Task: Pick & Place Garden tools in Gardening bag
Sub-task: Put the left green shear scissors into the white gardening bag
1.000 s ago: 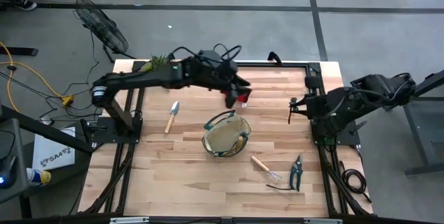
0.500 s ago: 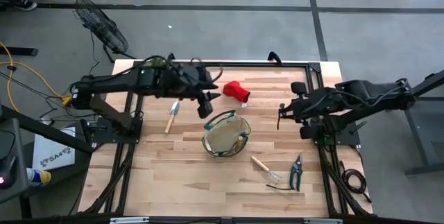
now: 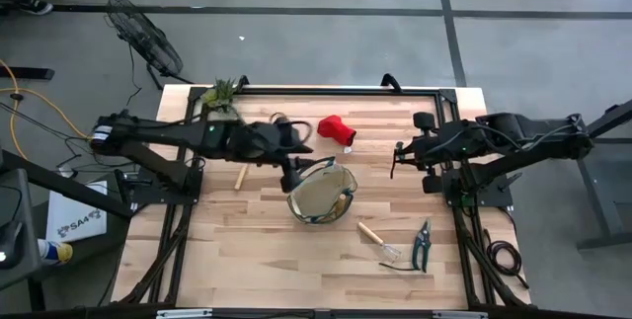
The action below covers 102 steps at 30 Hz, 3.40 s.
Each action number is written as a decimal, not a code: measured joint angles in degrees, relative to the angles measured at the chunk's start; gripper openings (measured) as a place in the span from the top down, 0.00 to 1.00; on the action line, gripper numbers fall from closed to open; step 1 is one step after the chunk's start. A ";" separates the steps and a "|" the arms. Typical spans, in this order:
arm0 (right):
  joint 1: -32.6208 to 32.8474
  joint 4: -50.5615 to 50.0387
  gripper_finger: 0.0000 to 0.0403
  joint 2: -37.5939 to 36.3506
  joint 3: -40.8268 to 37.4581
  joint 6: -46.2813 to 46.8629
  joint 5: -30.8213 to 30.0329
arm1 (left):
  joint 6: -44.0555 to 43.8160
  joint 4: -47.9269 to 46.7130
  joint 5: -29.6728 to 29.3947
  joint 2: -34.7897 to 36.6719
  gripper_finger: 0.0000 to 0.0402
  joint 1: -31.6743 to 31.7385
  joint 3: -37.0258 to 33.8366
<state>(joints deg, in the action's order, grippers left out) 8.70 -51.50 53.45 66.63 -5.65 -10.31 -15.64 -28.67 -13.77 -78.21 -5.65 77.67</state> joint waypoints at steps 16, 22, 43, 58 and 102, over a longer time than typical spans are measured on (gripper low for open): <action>-1.69 4.02 0.90 1.07 -0.75 1.44 3.60 | -14.37 30.20 -6.67 45.80 0.67 0.00 -51.81; -3.79 8.36 0.90 1.10 -4.10 3.42 5.98 | -13.98 28.91 -8.78 60.70 0.67 0.00 -58.33; -6.64 17.50 0.90 1.49 -11.08 10.17 4.93 | -9.21 20.77 -5.06 69.83 0.67 0.00 -64.86; -16.72 17.49 0.90 2.18 -11.08 -3.55 27.35 | -17.82 30.26 -5.25 69.87 0.67 -0.02 -74.76; -25.59 38.09 0.90 14.70 -15.04 -18.27 52.89 | -19.36 29.79 -4.08 69.85 0.67 -0.02 -75.12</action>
<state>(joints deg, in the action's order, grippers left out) -16.88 -13.41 68.14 51.59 -23.92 42.59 -35.00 1.13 -17.85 -8.36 -5.67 2.55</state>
